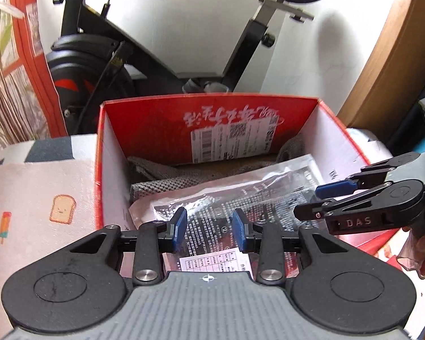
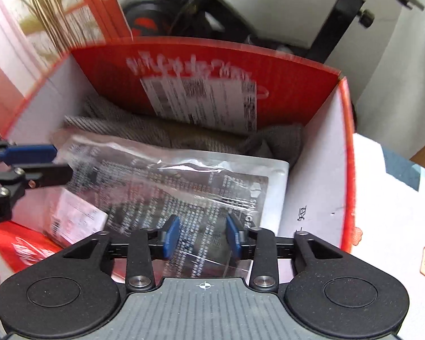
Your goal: Organize soft objects
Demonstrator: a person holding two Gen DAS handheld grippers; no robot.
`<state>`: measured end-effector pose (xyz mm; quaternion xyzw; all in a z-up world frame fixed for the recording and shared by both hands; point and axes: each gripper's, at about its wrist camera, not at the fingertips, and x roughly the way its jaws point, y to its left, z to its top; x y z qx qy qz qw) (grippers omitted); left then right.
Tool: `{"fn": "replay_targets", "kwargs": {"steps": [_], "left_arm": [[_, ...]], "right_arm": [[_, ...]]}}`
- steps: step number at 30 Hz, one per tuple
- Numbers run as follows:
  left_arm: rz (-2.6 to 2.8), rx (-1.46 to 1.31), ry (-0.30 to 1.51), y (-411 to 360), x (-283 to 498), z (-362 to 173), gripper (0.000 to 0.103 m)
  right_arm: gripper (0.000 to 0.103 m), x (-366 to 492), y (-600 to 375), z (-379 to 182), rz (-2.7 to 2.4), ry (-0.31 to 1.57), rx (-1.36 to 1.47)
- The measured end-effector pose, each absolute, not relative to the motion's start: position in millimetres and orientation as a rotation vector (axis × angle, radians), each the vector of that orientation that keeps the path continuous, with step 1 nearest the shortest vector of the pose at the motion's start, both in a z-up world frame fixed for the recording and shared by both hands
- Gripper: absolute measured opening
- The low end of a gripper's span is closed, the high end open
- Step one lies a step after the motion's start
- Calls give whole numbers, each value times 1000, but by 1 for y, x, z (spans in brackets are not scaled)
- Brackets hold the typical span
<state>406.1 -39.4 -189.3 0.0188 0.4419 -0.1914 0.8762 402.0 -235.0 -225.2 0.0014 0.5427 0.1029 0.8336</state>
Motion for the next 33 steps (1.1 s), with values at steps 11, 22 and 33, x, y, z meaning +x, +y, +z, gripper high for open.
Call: {"fn": "replay_targets", "kwargs": {"steps": [11,22,33], "left_arm": [[-411,43,775,-14,342,-152,86],[-396,-19,767,5,284,-165,99],[-346,-85,737,17,241,-199,99]], "right_arm": [[95,337,-246,-172,185,906,84],[103,264,-265,-168,146,755,172],[102,205,-262,-196,133,668,178]]}}
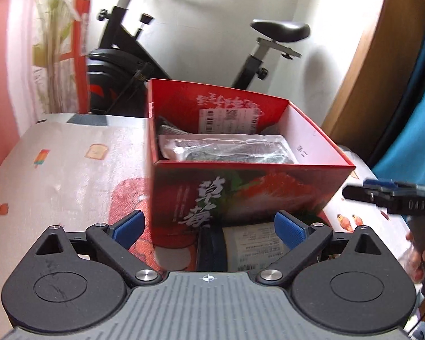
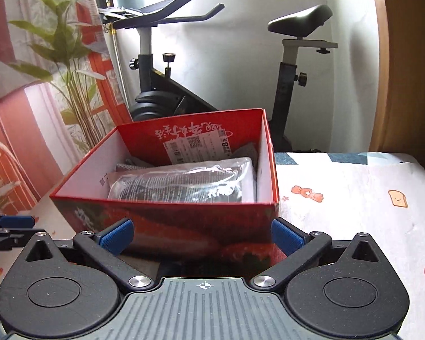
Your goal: Organize soft objects
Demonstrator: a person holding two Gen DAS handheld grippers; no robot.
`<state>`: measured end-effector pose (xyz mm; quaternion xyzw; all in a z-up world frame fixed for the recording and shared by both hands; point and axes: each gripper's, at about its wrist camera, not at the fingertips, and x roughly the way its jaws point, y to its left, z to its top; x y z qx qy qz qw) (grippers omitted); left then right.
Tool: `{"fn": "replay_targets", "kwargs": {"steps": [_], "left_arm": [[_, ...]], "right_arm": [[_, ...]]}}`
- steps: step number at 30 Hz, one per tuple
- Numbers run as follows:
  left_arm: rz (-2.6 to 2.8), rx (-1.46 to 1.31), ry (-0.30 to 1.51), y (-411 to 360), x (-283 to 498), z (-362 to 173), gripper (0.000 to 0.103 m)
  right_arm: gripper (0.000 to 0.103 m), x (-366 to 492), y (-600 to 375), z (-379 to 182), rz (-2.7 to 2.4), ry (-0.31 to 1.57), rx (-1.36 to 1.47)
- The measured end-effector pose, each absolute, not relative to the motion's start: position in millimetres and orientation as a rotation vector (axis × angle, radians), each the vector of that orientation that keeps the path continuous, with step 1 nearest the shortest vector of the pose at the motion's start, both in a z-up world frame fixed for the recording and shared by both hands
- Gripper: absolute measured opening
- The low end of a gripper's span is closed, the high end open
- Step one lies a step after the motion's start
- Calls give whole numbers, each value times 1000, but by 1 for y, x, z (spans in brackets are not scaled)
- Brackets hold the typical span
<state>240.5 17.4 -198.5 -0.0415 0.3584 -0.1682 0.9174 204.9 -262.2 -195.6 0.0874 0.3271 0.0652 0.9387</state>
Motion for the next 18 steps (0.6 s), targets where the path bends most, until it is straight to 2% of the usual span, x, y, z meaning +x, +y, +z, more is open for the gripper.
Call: {"fn": "replay_targets", "kwargs": {"steps": [9,11,15,18], "left_arm": [[-300,-215,799,30,224,-231,99],[-306,-229,826,29,226,-236,98],[-308,-216,842,25,224,-242,98],[-312,-222,847,26,224,-243,92]], "right_arm": [[97,185,-240,-233,180,747,153],[91,183,-234,-246,195,791,169],[87,178,-225,-262,181,831,178],[83,175,-223,-263,172,818,165]]}}
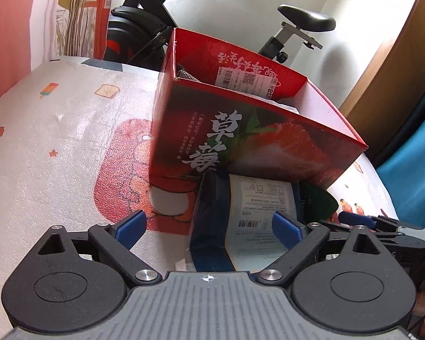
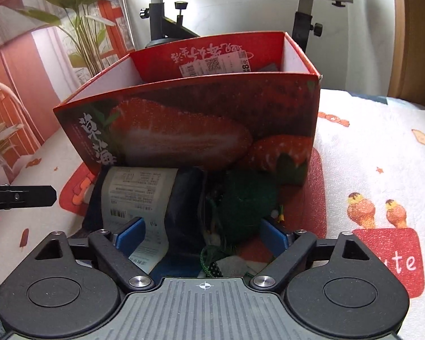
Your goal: Organize soft objects
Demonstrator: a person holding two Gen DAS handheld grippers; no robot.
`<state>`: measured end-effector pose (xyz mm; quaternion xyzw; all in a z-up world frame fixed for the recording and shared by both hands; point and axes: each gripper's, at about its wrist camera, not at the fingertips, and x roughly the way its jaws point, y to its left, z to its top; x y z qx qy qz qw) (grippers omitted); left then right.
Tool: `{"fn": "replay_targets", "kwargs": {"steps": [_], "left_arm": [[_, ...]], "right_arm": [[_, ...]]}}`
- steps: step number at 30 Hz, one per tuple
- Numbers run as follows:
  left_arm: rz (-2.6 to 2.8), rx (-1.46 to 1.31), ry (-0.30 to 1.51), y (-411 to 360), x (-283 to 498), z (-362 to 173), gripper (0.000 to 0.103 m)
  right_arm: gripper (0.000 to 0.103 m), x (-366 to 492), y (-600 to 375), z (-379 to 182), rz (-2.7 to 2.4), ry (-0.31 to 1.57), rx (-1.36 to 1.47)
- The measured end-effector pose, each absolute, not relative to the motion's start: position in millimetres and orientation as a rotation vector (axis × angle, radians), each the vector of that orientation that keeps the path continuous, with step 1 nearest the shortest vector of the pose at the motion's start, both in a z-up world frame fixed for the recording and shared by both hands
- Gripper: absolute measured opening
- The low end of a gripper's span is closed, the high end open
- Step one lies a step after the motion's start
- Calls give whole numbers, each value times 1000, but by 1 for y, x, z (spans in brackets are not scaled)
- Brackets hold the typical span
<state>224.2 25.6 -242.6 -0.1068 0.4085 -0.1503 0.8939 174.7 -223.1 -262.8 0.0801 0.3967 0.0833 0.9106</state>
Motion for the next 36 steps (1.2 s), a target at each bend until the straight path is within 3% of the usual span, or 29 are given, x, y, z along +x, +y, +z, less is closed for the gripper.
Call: {"fn": "replay_targets", "kwargs": {"steps": [9,12,16,36], "left_arm": [[-338,-291,862,35,229,-244,63],[-350,-301,873,35,234,-244,55],[-386,-289,890,31,246,-244,54],[-527,-187,981,1,294,-267,53]], "right_arm": [[82,174,-215,-250,206,734,90],[75,175,-203,-247,253,718,20],[67,177,-189,-245,329,714,-50],[68,215,-176,-272,421,841,-139]]}}
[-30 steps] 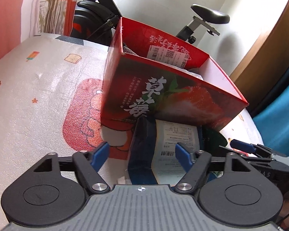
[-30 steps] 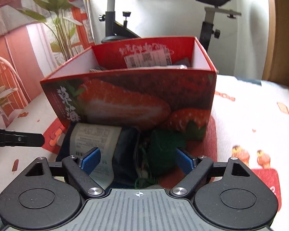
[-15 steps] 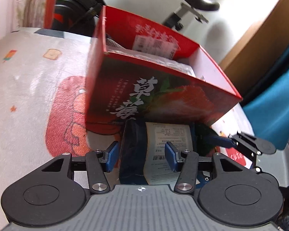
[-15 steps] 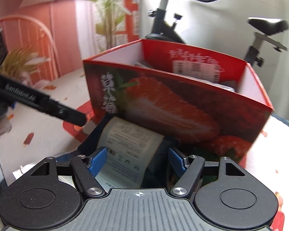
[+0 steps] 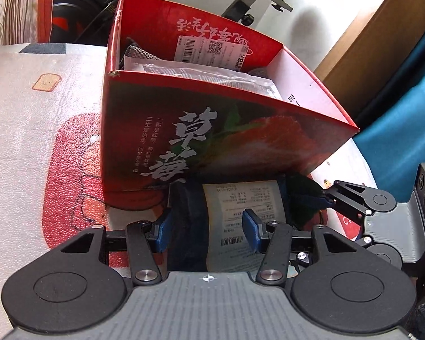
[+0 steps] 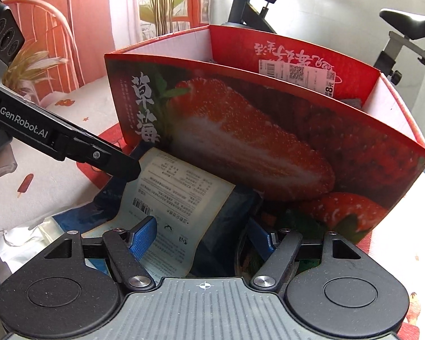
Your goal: Organize soft objects
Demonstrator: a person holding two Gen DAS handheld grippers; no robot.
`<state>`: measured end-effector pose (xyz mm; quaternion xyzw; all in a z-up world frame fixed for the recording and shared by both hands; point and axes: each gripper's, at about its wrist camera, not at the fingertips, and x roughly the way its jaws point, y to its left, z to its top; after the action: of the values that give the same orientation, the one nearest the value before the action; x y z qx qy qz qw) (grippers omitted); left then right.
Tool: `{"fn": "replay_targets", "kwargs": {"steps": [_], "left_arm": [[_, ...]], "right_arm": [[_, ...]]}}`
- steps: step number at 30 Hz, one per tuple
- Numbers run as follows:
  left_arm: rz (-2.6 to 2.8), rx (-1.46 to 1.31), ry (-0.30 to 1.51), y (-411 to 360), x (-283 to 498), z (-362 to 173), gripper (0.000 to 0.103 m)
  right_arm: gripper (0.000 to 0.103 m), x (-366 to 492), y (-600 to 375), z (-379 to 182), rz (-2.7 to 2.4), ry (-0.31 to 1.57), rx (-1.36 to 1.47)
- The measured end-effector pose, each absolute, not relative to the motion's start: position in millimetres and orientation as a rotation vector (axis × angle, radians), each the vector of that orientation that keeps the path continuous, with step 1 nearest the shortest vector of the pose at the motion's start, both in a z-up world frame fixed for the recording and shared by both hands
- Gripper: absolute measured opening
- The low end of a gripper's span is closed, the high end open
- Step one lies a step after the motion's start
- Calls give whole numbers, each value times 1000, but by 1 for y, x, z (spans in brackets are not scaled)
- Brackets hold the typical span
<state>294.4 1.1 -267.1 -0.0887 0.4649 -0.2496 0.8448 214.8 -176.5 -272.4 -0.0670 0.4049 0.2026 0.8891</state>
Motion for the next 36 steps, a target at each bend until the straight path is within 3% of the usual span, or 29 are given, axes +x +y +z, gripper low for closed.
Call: {"fn": "replay_targets", "kwargs": {"steps": [13,19,24,36], "left_arm": [[-524,-194,992,-6,302,-278,53],[-528,-186,984,-7,292,-272,53],[-499,-227,934,3,277,-255,53],[-475,-286,751,29,246,-190,53]], "right_arm": [[70,220,-171,-280,428,868,-164],[65,218,-165,-278,425,864,-183],[59,205,-161,-262,432,810,-198],[59,186,-147,-199,463,619,-254]]}}
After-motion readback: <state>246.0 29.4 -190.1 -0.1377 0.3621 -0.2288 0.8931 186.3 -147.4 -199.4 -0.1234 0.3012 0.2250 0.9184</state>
